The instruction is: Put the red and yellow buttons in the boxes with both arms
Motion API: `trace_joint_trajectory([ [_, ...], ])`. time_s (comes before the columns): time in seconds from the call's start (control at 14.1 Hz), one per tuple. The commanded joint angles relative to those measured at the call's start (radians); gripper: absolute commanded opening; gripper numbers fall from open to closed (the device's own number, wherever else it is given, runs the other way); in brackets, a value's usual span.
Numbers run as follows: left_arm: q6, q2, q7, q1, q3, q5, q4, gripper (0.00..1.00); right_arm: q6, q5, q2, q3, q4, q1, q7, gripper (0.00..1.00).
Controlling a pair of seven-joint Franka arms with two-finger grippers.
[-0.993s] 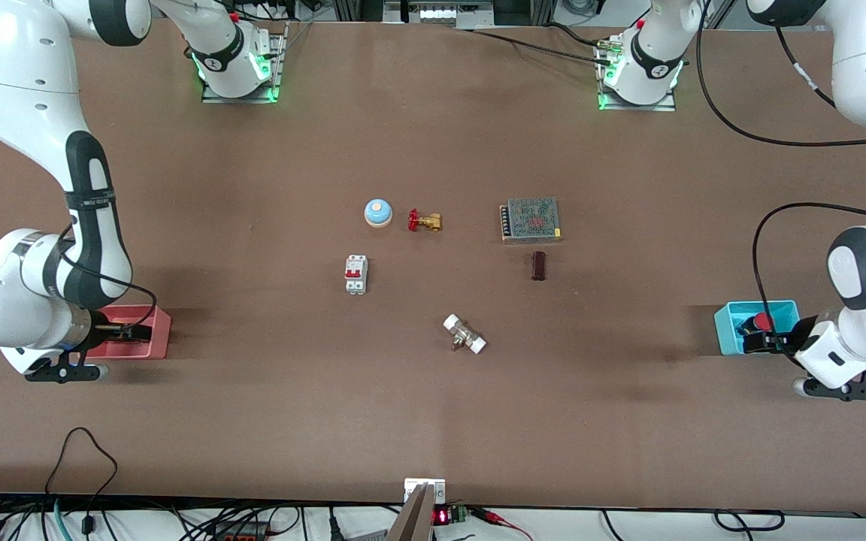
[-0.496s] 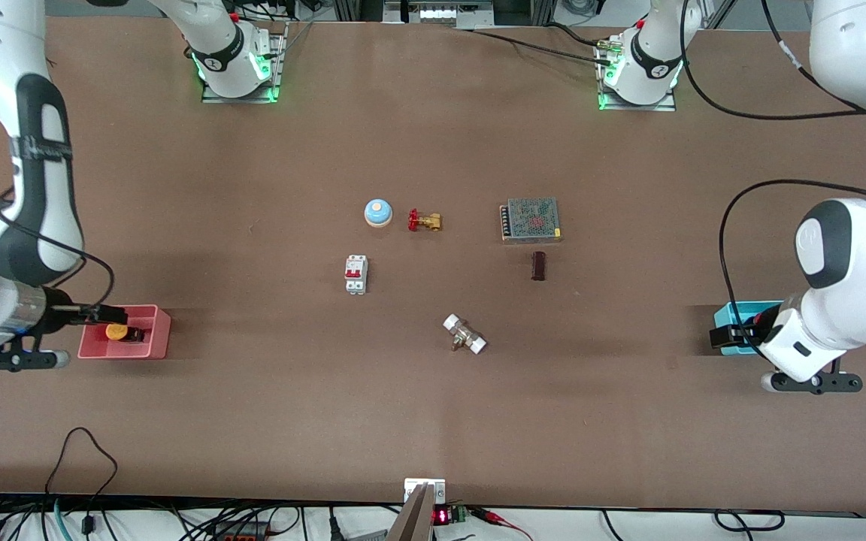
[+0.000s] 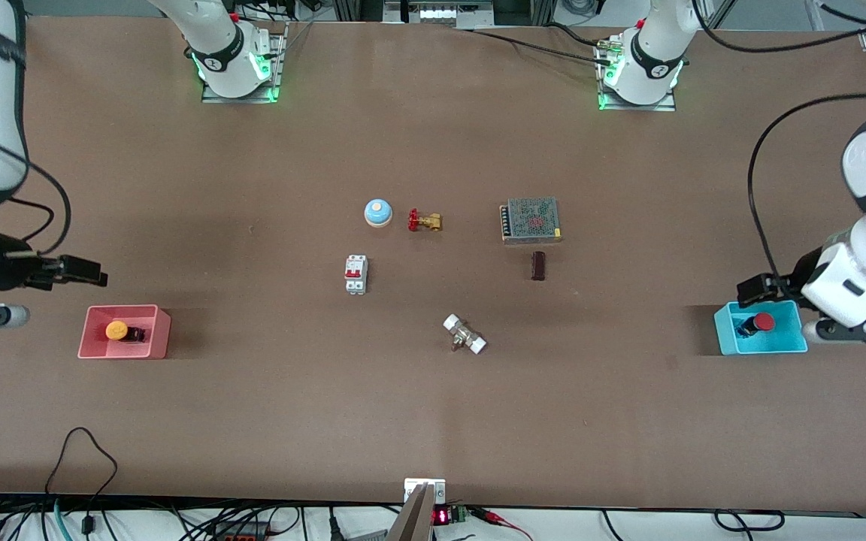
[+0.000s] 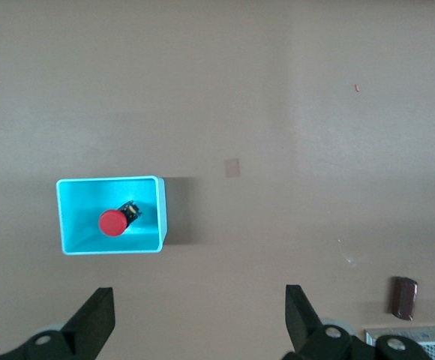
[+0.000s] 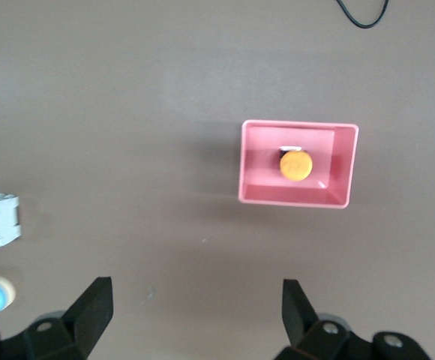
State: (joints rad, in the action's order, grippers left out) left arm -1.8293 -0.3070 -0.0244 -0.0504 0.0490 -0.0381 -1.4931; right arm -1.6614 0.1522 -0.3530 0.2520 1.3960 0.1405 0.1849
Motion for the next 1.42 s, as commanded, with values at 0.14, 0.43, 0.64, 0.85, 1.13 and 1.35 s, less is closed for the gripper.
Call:
trace_joint_trajectory([
  [0.14, 0.001, 0.172, -0.008, -0.005, 0.022, -0.016, -0.153, 1.0, 0.101, -0.028, 0.111, 0.007, 0.023, 0.001, -0.021, 1.0],
  [0.43, 0.062, 0.262, 0.004, -0.011, 0.023, -0.008, -0.177, 1.0, 0.144, -0.091, 0.169, -0.017, 0.031, 0.004, -0.108, 1.0],
  [0.64, 0.099, 0.295, 0.009, -0.012, 0.025, -0.006, -0.174, 1.0, 0.154, -0.149, 0.212, -0.082, 0.066, -0.007, -0.17, 1.0],
  [0.85, 0.137, 0.308, 0.044, -0.014, 0.025, -0.005, -0.162, 1.0, 0.14, -0.149, 0.261, -0.071, 0.115, -0.013, -0.156, 1.0],
  [1.13, 0.203, 0.322, 0.049, -0.016, 0.015, 0.03, -0.096, 1.0, 0.094, -0.166, 0.358, -0.073, 0.238, -0.01, -0.154, 1.0],
  [1.35, 0.214, 0.322, 0.063, -0.016, 0.015, 0.032, -0.093, 1.0, 0.126, -0.165, 0.371, -0.073, 0.233, -0.01, -0.154, 1.0],
])
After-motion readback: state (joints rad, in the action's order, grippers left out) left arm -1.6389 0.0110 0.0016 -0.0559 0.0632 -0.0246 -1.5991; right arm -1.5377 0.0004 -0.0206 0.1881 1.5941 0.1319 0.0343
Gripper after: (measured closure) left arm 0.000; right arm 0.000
